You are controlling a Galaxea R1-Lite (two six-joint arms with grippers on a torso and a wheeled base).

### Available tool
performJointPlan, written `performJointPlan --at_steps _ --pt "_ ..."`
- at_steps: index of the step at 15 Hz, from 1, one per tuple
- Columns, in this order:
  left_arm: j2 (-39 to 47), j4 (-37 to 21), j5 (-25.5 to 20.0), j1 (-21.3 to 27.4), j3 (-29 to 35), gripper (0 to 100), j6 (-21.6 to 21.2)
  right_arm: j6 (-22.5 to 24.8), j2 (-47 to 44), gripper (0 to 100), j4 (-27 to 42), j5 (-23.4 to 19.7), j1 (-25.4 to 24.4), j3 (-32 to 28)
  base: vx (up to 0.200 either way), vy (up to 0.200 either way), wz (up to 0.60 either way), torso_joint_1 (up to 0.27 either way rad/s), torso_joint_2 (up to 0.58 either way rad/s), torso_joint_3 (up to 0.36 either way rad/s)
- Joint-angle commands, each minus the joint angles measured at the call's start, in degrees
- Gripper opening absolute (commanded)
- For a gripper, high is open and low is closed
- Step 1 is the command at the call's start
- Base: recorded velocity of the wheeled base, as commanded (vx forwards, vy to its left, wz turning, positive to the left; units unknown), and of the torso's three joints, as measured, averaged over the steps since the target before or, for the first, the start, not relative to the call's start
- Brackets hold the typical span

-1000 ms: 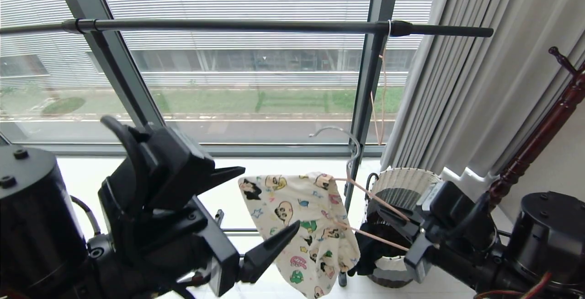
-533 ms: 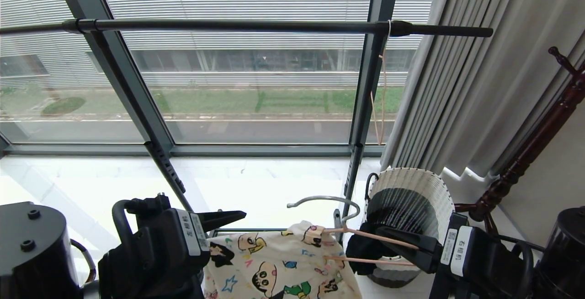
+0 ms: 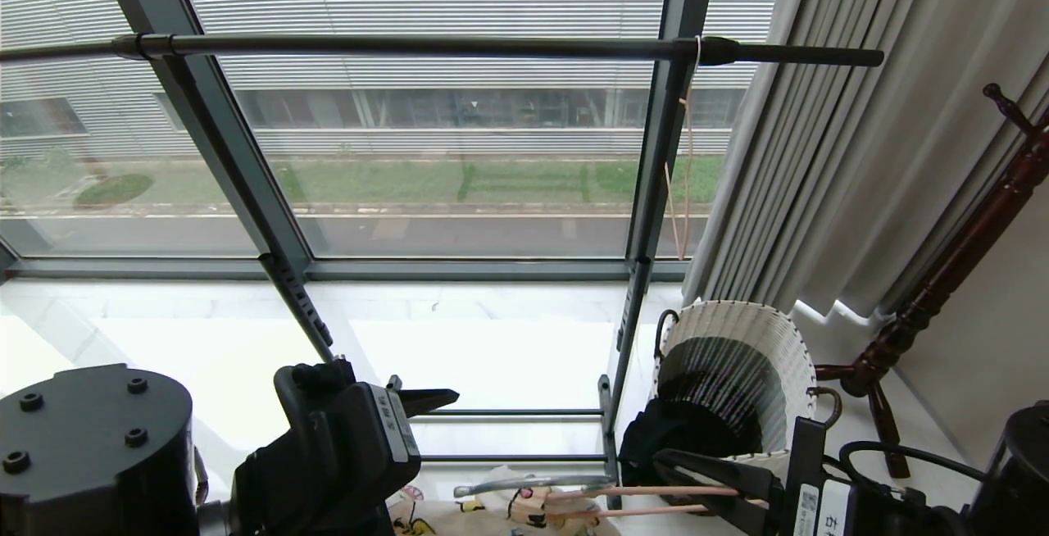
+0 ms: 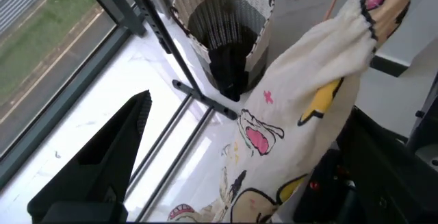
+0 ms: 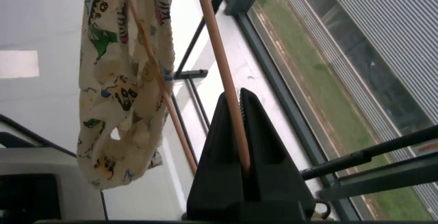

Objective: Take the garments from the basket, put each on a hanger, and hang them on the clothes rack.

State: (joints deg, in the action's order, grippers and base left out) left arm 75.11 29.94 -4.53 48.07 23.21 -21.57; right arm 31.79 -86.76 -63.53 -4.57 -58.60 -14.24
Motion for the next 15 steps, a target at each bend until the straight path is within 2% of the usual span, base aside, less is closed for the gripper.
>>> performJointPlan --at_steps 1,7,8,15 --pt "1.71 0.03 0.05 0.71 -0.10 100 -0.06 0.46 -0.16 0 -0.02 0.00 -1.60 -0.18 0.000 0.000 0.00 0.000 0.00 0.000" --pt "2.41 0.03 0.14 1.59 -0.45 100 -0.58 0.64 -0.16 0 -0.02 0.18 -3.71 -1.05 0.000 0.000 0.00 0.000 0.00 0.000" --pt "2.41 0.03 0.14 1.59 -0.45 0 -0.58 0.64 -0.25 0 -0.02 0.18 -4.07 -1.14 0.000 0.000 0.00 0.000 0.00 0.000" --pt "2.41 0.03 0.05 2.47 -0.36 0 -0.41 0.64 -0.51 0 -0.02 0.18 -5.12 -1.67 0.000 0.000 0.00 0.000 0.00 0.000"
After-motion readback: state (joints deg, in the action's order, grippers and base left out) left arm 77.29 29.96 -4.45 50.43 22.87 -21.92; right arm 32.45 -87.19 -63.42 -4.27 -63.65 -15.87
